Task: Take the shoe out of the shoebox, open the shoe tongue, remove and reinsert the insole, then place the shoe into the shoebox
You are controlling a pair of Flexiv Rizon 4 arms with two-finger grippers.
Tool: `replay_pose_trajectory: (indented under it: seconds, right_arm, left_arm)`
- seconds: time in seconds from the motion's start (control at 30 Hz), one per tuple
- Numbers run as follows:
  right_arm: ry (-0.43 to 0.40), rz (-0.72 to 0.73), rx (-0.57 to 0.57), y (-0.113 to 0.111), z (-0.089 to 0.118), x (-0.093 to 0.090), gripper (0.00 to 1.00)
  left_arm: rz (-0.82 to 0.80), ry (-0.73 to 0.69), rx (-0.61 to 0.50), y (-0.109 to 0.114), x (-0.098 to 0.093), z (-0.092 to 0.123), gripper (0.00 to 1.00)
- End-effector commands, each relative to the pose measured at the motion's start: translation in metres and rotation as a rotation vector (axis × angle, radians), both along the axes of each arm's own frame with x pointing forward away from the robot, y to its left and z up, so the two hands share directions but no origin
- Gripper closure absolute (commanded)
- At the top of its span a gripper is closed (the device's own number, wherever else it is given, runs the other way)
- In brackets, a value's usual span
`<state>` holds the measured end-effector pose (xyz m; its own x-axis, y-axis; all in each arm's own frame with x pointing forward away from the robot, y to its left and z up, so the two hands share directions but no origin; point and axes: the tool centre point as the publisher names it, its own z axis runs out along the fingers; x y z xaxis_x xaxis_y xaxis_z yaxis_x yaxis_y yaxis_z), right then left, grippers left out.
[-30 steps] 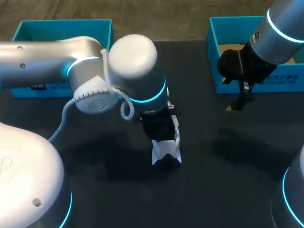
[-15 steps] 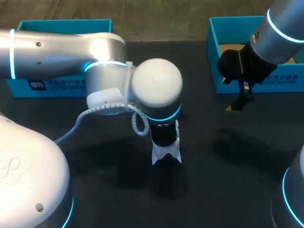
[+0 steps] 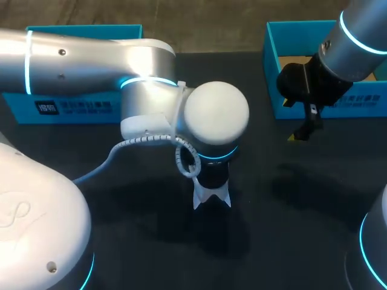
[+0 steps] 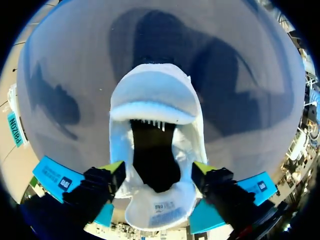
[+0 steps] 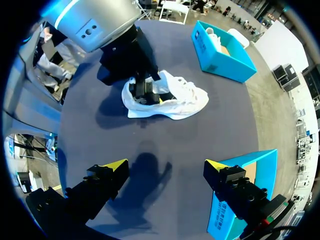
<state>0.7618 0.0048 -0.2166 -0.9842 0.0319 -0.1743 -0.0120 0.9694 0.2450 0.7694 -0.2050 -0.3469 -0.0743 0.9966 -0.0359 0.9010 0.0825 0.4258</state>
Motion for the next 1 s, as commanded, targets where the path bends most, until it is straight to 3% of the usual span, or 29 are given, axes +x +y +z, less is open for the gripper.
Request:
replay_pose_trajectory:
  seconds: [0.03,0.43,1.0]
  right_arm:
    - [-0.001,-0.002,-0.002,0.001,-0.001,0.000,0.00]
    - [-0.001,-0.002,-0.002,0.001,-0.001,0.000,0.00]
    - [-0.001,-0.002,-0.002,0.001,-0.001,0.000,0.00]
  left_arm:
    - [0.002,-0.006,0.012,0.005,0.002,0.001,0.00]
    - [-0.023,-0.009,0.028,0.007,0.001,0.009,0.00]
    - [-0.023,-0.042,0.030,0.006,0.024,0.035,0.00]
